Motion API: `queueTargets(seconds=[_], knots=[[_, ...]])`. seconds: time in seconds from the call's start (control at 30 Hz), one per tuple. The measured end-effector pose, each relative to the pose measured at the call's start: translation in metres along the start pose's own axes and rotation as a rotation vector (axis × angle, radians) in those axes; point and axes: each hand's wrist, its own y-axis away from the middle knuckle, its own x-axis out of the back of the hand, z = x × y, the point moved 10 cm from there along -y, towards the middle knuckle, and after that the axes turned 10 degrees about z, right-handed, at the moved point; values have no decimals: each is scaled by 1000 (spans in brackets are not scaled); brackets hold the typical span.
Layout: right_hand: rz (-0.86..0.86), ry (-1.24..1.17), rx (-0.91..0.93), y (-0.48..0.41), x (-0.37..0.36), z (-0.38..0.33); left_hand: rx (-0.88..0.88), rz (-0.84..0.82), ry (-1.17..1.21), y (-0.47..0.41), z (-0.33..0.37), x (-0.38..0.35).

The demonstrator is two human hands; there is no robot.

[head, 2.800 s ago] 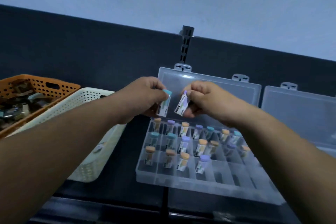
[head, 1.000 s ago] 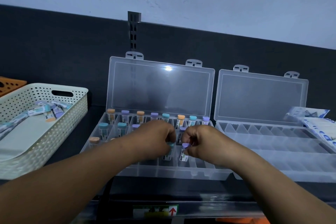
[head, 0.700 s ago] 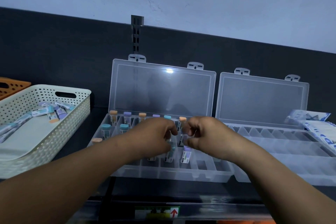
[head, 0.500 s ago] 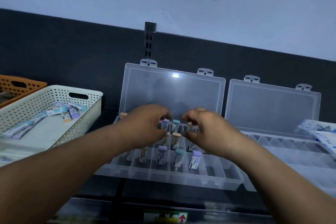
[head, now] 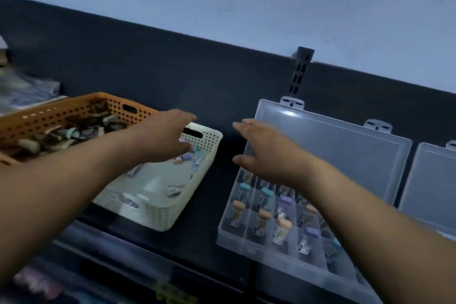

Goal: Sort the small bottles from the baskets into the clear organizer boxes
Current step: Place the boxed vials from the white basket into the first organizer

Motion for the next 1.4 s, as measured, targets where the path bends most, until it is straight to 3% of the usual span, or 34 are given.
queueTargets(seconds=[0.27,0.6,0.87,0.97,1.1,1.4], knots=[[-122,28,10,-86,-69,-56,100,-156,-57,-5,-84,-39],[-336,85,-101,-137,-142,-55,89,-314,-6,-40,-96,-95],[-392,47,-123,-135,-155,-51,23,-274,-91,-41,-93,-101],[-404,31,-126,-134,-157,-51,68,-266,-22,-39,-95,-92],[-410,15,-143,-136,-160,-50,159,-115,108,-38,-103,-56],[-367,87,-125,-146,-172,-64,397,30,656,-9,-113,-30]])
